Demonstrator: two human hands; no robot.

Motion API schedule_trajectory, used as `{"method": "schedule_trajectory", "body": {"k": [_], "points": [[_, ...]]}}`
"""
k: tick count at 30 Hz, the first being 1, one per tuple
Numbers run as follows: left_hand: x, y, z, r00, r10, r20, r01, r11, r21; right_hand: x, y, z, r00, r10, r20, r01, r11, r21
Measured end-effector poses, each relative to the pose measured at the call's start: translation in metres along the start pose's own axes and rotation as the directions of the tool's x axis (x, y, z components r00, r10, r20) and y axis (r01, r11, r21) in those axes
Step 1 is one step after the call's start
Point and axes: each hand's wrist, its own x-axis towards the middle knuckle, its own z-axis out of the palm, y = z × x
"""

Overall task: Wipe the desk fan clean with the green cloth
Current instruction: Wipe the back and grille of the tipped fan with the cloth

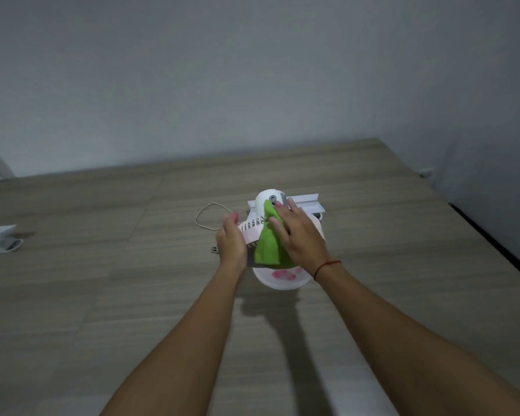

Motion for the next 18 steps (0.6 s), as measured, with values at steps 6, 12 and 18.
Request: {"method": "schedule_trajectory", "body": {"k": [6, 12, 18], "points": [[-0.024, -0.009, 0.002, 0.937, 0.344, 0.055, -0.344, 0.884, 0.317, -0.003, -0.011, -0.003, 0.979, -0.095, 0.182, 0.093, 0.995, 0.017], [-0.018, -0.016, -0.001, 0.927, 0.374, 0.033, -0.347, 0.819, 0.457, -0.007, 0.006, -0.001, 0.996, 0.070, 0.051, -0.080, 0.969, 0.234], [-0.020, -0.011, -0.001, 0.941, 0.326, 0.095, -0.324, 0.777, 0.540, -0.025, 0.029, 0.009, 0.842, 0.529, -0.104, -0.414, 0.758, 0.505]]}}
